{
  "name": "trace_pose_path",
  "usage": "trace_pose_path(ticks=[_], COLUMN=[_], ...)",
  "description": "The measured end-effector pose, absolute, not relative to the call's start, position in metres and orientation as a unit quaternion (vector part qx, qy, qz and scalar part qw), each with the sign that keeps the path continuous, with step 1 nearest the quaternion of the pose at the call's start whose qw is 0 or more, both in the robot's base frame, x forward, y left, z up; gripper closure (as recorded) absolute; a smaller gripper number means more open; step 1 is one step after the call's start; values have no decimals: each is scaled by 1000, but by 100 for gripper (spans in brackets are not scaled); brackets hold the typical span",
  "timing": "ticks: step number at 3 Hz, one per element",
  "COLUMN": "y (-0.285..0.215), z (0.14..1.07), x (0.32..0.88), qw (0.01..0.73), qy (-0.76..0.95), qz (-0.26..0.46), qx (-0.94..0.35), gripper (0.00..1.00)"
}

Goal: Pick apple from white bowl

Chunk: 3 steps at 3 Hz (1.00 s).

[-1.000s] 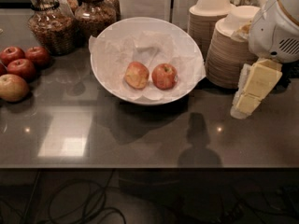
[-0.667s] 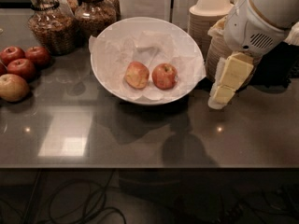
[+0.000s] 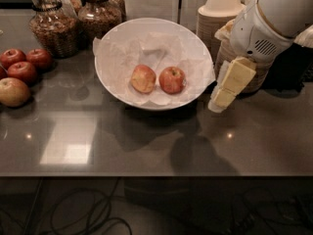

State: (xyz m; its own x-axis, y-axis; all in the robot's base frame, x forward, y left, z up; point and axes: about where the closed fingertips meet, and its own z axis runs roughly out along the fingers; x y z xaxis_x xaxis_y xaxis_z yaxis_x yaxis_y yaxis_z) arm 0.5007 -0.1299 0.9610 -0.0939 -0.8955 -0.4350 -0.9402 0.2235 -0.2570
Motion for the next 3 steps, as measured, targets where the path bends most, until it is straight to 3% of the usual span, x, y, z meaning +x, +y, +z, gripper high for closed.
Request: trace_pose_path(ticks=[1,3], y=[-94,-43], z=[957,939], x=[536,580], qw=[311,341], qy=[720,691], qz=[75,111], qx=[-616,-628], gripper=[0,0])
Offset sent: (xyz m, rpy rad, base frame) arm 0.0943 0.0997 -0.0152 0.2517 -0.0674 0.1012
